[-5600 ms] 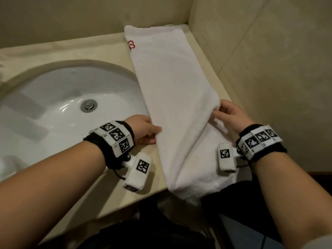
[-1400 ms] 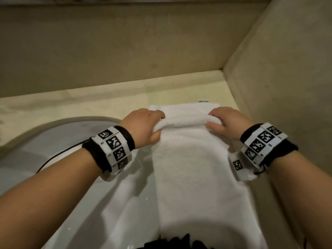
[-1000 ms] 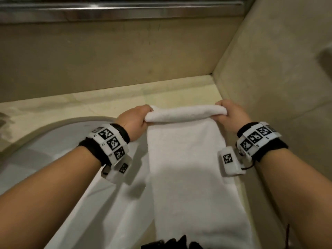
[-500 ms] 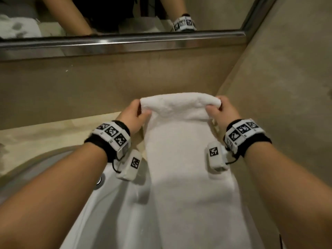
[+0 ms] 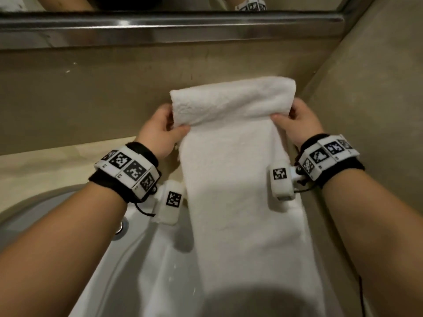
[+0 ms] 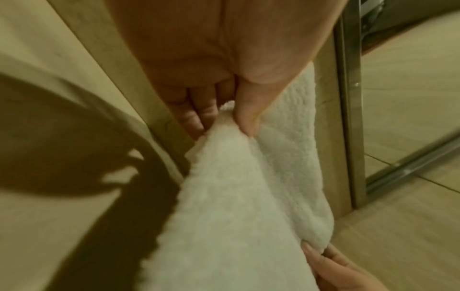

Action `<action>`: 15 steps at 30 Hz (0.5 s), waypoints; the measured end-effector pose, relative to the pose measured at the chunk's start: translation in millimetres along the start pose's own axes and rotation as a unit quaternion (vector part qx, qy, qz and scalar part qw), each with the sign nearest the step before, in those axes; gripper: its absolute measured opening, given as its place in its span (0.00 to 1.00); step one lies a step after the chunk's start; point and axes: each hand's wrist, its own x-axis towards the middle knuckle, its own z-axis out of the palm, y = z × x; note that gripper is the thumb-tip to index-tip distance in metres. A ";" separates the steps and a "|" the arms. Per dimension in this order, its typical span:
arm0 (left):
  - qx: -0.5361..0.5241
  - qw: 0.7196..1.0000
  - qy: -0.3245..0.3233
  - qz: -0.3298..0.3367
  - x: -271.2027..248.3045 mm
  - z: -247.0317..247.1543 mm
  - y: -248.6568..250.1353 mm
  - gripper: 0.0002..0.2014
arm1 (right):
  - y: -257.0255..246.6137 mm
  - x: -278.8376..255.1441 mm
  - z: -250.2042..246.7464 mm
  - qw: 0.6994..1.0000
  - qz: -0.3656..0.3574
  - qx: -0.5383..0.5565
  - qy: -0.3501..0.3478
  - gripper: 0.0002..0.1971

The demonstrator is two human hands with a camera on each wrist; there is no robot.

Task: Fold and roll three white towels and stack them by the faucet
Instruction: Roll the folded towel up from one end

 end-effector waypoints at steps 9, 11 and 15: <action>0.114 0.993 0.016 -0.040 5.6 9.2 -13.5 0.13 | 10.3 3.5 12.8 0.978 0.085 -0.192 -0.005 0.20; 0.143 0.989 0.022 -0.036 4.2 8.9 -12.6 0.14 | 8.8 -0.4 5.6 0.977 0.093 -0.189 0.010 0.20; 0.137 0.990 0.031 -0.031 -17.2 4.3 -9.9 0.19 | -0.5 -25.6 -16.9 0.975 0.089 -0.202 -0.002 0.21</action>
